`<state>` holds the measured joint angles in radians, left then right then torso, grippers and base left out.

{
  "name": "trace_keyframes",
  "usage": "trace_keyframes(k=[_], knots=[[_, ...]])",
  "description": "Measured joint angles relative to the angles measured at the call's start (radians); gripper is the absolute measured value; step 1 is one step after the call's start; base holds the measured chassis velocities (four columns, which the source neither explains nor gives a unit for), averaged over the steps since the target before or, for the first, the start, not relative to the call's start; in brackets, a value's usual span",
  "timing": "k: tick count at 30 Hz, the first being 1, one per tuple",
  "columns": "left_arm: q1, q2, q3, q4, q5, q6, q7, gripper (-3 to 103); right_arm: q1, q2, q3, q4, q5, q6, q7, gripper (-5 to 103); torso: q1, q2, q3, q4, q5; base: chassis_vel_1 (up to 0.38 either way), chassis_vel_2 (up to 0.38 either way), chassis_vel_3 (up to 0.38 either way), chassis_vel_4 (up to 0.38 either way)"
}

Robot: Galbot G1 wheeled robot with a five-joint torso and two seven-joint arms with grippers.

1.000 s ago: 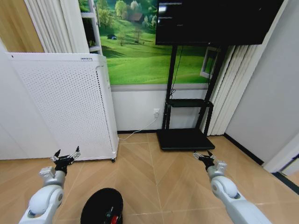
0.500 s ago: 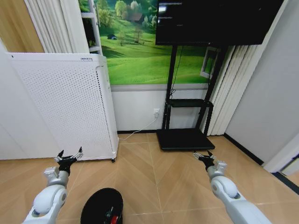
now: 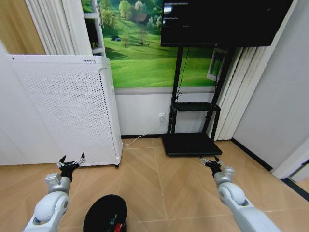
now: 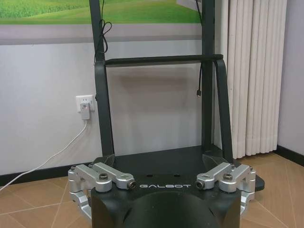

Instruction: Pick up the trash bin and place the garbage on the floor into it.

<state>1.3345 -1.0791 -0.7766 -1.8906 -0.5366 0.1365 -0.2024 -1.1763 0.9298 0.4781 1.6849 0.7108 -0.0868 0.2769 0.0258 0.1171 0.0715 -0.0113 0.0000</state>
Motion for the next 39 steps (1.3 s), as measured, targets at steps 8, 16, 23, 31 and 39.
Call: trace_keyframes(k=[8, 16, 23, 31, 39], knots=[[0.0, 0.0, -0.001, -0.001, 0.0, 0.0, 0.0, 100, 0.0, 0.0, 0.0, 0.0, 0.0, 0.0, 0.0, 100, 0.006, 0.031, 0.025, 0.0, 0.0, 0.0, 0.0, 0.0, 0.0], [0.001, 0.0, -0.001, -0.001, 0.0, 0.0, 0.0, 100, 0.0, 0.0, 0.0, 0.0, 0.0, 0.0, 0.0, 100, 0.016, 0.071, 0.056, 0.0, 0.0, 0.0, 0.0, 0.0, 0.0], [0.001, 0.0, -0.001, -0.001, 0.0, 0.0, 0.0, 100, 0.0, 0.0, 0.0, 0.0, 0.0, 0.0, 0.0, 100, 0.022, 0.099, 0.078, 0.0, 0.0, 0.0, 0.0, 0.0, 0.0], [0.001, 0.0, -0.001, -0.001, 0.0, 0.0, 0.0, 100, 0.0, 0.0, 0.0, 0.0, 0.0, 0.0, 0.0, 100, 0.031, 0.133, 0.102, 0.0, 0.0, 0.0, 0.0, 0.0, 0.0], [0.001, 0.0, -0.001, -0.001, 0.0, 0.0, 0.0, 100, 0.0, 0.0, 0.0, 0.0, 0.0, 0.0, 0.0, 100, 0.039, 0.162, 0.123, 0.0, 0.0, 0.0, 0.0, 0.0, 0.0]])
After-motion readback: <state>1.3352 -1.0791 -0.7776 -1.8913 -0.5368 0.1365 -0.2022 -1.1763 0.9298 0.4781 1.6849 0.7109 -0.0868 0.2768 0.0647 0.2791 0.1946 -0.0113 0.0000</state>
